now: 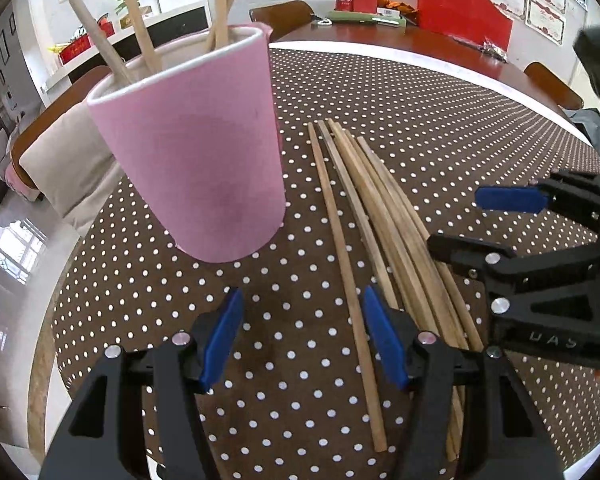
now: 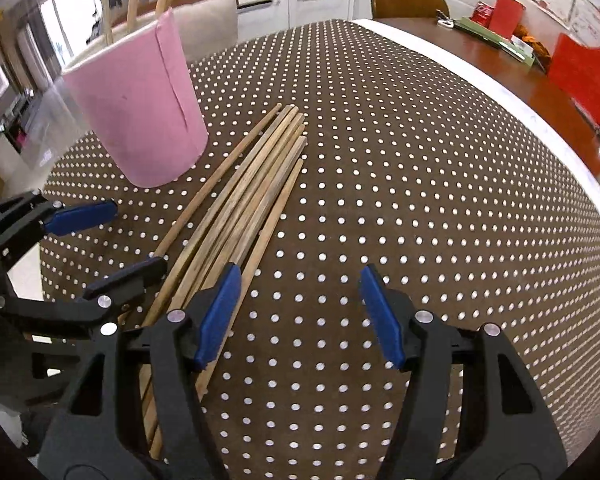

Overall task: Organize utensils
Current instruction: 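Close the left gripper on a chopstick while the right gripper grasps another, then lift the chopsticks with both grippers and carry them above the pink cup, then lower the left chopstick into the pink cup and open the left gripper while the right lowers its own, then open the right gripper to drop its chopstick into the pink cup, then move both open grippers back over the chopstick pile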

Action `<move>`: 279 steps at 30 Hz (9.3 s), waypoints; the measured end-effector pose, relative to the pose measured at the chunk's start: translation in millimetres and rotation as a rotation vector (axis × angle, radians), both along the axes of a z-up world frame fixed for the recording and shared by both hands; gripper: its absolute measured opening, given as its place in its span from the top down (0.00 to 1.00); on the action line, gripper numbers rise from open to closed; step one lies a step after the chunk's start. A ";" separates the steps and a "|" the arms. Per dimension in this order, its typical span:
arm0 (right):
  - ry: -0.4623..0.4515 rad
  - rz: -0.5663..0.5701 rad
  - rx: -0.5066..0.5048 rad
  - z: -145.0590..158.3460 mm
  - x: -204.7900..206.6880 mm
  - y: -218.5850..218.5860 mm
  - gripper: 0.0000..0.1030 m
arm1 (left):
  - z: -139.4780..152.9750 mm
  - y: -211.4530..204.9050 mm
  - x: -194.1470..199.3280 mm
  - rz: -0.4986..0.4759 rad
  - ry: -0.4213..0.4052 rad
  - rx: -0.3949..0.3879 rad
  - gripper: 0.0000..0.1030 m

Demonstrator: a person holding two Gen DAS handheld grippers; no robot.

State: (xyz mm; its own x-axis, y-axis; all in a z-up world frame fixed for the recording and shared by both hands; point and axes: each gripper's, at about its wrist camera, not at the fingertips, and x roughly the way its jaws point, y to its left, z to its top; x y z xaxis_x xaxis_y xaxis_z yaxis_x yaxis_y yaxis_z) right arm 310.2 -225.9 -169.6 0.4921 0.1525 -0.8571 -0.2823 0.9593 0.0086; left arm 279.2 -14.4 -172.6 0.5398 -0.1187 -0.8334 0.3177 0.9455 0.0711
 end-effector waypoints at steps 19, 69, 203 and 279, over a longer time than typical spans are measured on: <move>0.106 0.098 -0.096 3.7 15.2 11.8 0.76 | -2.8 1.4 14.3 -0.015 0.034 -0.029 0.40; -0.110 0.010 0.266 41.5 -38.4 -88.3 0.94 | 50.8 -21.5 9.1 -0.087 -0.190 -0.275 0.94; -0.651 0.064 0.554 102.4 -12.3 25.2 0.94 | 81.4 91.4 -18.8 0.107 -0.627 -0.485 0.73; -0.224 -0.171 0.389 8.5 -49.6 -87.4 0.39 | -14.4 -29.5 27.4 -0.040 0.024 -0.049 0.93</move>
State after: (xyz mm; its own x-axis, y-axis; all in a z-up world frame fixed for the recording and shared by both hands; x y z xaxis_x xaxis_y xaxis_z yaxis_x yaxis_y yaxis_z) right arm 260.6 -313.4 -161.1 0.7042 0.3414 -0.6226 -0.1565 0.9299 0.3328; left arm 306.6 -43.9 -187.0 0.5137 -0.1814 -0.8386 0.3568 0.9340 0.0165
